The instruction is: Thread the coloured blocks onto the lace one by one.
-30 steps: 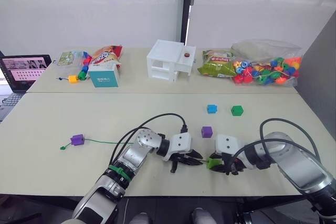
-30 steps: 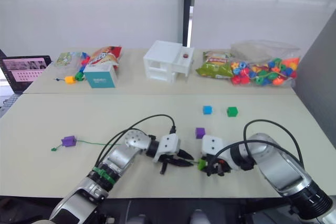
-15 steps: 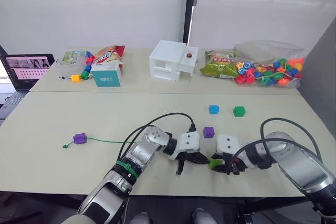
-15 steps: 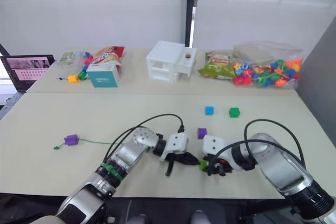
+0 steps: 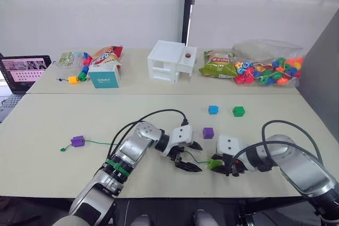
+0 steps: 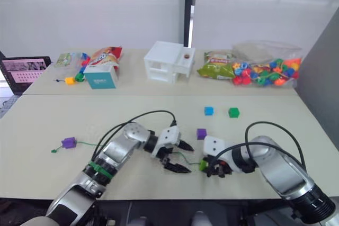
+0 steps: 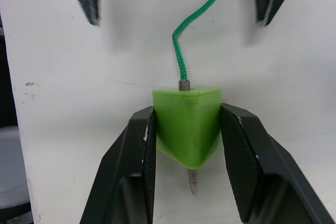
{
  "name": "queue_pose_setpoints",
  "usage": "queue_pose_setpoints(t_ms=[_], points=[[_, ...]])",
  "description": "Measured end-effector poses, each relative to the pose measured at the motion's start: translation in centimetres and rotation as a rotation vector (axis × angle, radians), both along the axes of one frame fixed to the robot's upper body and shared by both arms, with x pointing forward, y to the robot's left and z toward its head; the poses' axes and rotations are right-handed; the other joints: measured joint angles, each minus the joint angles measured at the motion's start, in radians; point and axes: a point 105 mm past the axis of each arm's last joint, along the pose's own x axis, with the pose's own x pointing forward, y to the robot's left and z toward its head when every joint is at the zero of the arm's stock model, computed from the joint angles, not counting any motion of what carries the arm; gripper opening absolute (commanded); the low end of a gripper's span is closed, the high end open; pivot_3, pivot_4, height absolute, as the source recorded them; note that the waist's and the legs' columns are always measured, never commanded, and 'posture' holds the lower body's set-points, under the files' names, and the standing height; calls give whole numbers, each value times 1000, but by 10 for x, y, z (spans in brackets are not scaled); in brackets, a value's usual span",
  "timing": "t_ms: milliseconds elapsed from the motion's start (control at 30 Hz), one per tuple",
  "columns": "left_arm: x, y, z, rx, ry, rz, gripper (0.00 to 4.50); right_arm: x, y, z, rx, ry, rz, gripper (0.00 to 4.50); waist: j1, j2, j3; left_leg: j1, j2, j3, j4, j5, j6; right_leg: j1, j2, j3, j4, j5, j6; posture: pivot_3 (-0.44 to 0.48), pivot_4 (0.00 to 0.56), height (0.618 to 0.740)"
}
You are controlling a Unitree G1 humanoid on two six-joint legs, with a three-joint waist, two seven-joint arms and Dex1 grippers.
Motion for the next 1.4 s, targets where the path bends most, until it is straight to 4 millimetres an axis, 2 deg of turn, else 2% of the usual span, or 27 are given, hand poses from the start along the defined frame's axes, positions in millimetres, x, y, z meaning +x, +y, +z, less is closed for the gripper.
queue_pose_setpoints(t_ms=[33,200,233,267,500,633,867,1100,1200,1400], points=[[-1,-2,1,-7,-4,-4,4500,-1,0,0,-2,1,-1,2311,1,0,0,0,0,0,0,0,0,0,0,0,0,0,0,0,150,740],[-4,-11,4,-41,-10,-13,4500,-6,-4,9,-9,-1,-6,4076,4,0,0,-1,-1,0,0,0,0,-1,-1,0,-1,0,0,0,150,740],[-5,-13,4,-45,-10,-15,4500,-6,-7,15,-13,-14,-13,4371,4,0,0,-1,-1,0,0,0,0,-1,-1,0,-1,0,0,0,150,740],[-5,-14,4,-48,-10,-16,4500,-7,-8,18,-13,-20,-16,4449,4,0,0,-1,-1,0,0,0,0,-1,-1,0,-1,0,0,0,150,740],[-7,-30,0,-86,-31,-31,4500,-23,-26,36,8,-5,-110,4449,12,0,0,-2,-1,0,0,0,0,0,-1,0,-2,0,0,0,150,740],[-14,-43,-9,-66,-43,-59,4500,-30,-37,40,0,1,-165,4449,21,0,1,-2,-1,1,0,0,0,0,-1,0,-2,0,0,0,150,740],[-10,-53,-27,-23,-65,-19,4500,-33,-44,38,1,-7,-229,4449,25,-1,1,-2,-1,1,0,0,0,0,-1,0,-2,0,0,0,150,740],[-5,-52,-28,23,-126,-28,2346,-23,-49,29,-22,-39,-258,4500,25,-1,1,-1,-1,1,0,0,0,1,-1,0,-2,0,0,0,150,740],[-3,-50,-28,30,-130,-23,1384,-21,-43,21,-31,-24,-214,4500,24,-1,1,-1,-1,1,0,0,0,1,-1,0,-3,0,0,0,150,740],[-3,-49,-28,34,-132,-26,1352,-20,-33,15,-52,-7,-148,4500,23,-1,1,-1,-1,1,0,0,0,0,-1,0,-2,0,0,0,150,740]])
